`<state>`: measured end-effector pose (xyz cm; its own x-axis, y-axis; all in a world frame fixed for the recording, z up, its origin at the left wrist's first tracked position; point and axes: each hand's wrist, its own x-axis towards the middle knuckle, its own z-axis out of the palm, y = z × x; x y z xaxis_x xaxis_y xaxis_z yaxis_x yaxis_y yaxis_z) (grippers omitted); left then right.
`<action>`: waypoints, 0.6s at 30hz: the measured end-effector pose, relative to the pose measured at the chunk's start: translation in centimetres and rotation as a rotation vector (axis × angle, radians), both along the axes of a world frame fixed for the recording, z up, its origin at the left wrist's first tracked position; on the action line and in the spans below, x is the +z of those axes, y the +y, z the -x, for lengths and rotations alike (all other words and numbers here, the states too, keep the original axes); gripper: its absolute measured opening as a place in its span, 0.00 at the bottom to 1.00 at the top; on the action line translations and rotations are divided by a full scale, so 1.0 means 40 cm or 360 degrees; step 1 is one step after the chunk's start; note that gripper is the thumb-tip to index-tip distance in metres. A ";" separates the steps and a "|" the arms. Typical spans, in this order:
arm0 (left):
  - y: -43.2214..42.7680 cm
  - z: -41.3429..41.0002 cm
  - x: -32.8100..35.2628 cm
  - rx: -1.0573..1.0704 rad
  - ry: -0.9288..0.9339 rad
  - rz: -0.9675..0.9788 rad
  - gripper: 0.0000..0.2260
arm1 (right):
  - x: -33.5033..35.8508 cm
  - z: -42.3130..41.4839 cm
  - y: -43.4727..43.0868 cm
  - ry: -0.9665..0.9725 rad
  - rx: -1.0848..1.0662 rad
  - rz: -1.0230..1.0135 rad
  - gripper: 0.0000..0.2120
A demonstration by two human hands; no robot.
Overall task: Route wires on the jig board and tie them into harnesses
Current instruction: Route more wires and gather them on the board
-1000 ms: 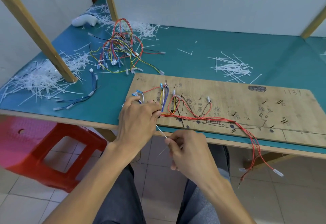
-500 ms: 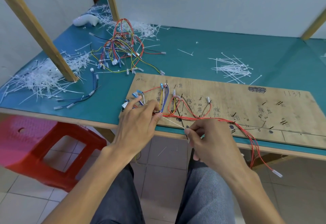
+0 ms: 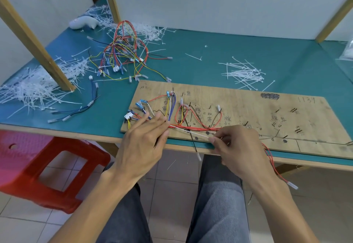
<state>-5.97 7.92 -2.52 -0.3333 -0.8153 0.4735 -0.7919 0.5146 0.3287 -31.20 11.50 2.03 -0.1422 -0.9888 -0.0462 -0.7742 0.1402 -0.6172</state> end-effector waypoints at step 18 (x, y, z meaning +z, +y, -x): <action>-0.026 -0.004 -0.003 0.0033 -0.0081 -0.0108 0.17 | 0.043 0.195 -0.051 0.0368 -0.0243 -0.0004 0.04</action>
